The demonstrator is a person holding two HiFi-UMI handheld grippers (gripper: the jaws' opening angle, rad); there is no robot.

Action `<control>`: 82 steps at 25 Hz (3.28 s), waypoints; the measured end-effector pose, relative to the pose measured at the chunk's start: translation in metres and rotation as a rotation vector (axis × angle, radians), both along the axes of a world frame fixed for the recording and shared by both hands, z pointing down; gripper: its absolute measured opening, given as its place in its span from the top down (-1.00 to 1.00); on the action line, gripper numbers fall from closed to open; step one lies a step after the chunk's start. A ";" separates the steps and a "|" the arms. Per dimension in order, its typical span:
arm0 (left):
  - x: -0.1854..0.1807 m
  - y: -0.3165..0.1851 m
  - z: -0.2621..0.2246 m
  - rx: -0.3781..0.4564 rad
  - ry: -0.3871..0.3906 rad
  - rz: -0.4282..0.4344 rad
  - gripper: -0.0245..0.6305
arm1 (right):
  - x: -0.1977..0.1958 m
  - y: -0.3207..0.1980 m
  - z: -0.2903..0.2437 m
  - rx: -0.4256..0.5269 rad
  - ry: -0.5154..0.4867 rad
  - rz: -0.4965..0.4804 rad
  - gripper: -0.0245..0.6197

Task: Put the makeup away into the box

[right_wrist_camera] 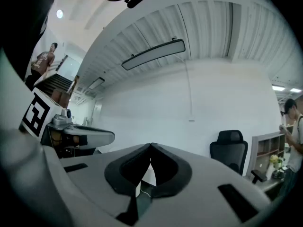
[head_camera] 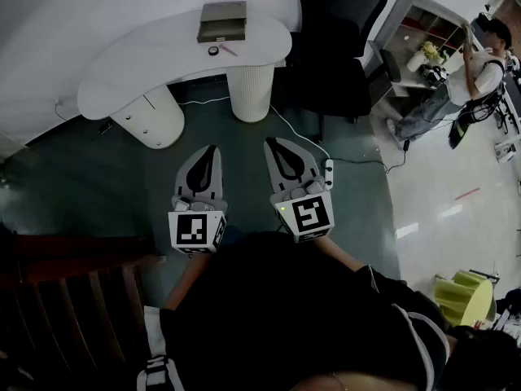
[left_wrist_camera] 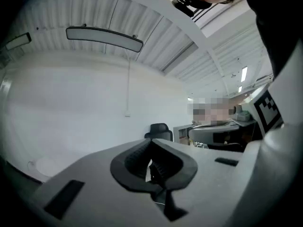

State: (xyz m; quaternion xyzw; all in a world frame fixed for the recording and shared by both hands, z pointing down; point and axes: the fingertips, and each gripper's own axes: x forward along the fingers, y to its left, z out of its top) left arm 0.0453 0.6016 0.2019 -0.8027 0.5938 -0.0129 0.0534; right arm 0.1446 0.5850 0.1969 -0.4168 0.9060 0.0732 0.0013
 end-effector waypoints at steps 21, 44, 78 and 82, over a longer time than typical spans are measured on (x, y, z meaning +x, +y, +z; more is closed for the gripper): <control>-0.038 -0.089 0.035 -0.088 0.000 0.025 0.90 | -0.038 -0.078 0.021 -0.054 0.021 0.002 0.85; -0.142 -0.296 0.079 -0.242 0.006 0.167 0.56 | -0.141 -0.268 0.040 -0.129 0.040 0.120 0.85; -0.137 -0.447 0.085 -0.228 -0.024 0.212 0.50 | -0.152 -0.440 0.047 -0.154 0.052 0.119 0.85; -0.137 -0.480 0.097 -0.285 0.007 0.163 0.48 | -0.148 -0.485 0.051 -0.163 0.054 0.083 0.85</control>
